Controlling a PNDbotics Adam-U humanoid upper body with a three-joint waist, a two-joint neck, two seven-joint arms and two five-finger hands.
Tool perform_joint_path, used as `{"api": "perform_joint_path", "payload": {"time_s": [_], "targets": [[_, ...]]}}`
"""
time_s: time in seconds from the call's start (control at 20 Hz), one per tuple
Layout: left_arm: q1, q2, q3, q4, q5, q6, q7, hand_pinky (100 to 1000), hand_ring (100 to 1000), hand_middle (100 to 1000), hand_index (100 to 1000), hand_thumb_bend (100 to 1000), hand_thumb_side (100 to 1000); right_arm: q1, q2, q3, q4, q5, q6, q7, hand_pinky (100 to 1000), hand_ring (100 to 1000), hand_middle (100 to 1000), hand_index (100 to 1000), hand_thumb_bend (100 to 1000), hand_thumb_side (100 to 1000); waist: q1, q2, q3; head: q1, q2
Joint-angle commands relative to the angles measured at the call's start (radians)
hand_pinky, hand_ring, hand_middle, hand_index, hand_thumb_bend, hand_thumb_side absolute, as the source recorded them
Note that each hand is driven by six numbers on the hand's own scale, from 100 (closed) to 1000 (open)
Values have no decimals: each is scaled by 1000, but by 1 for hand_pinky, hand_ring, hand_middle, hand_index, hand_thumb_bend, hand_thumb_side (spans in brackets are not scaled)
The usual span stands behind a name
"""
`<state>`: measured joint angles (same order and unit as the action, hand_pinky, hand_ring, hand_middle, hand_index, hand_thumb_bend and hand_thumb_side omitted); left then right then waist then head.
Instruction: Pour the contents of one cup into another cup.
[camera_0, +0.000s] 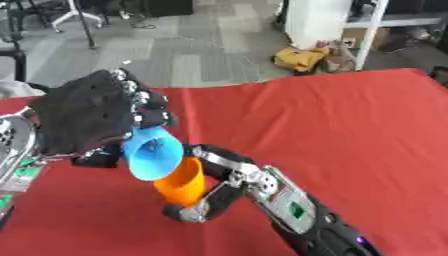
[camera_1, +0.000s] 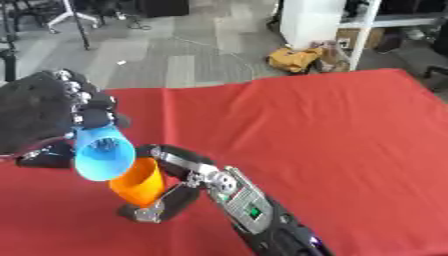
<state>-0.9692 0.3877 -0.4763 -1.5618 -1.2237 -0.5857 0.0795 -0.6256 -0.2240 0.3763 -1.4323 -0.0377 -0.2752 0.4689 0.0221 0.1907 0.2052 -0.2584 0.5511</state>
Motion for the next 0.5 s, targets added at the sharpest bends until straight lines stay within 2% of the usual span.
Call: {"api": "perform_joint_path", "payload": {"time_s": [0.05,0.5], "targets": [[-21,17,8,-20,-14,1,12,218,240,300,655,724,100,-21,-10,-10,-17,-6,0,-4,451,282,548,793,215,100,0,-19,2,-3,-10],[-21,20,8,-35,-53,1,33,221,240,299,657,721,100,-20,-11,-10,-17,-6,1,-7,449,281,547,792,215,100,0,-21,2,-3,-11]]}}
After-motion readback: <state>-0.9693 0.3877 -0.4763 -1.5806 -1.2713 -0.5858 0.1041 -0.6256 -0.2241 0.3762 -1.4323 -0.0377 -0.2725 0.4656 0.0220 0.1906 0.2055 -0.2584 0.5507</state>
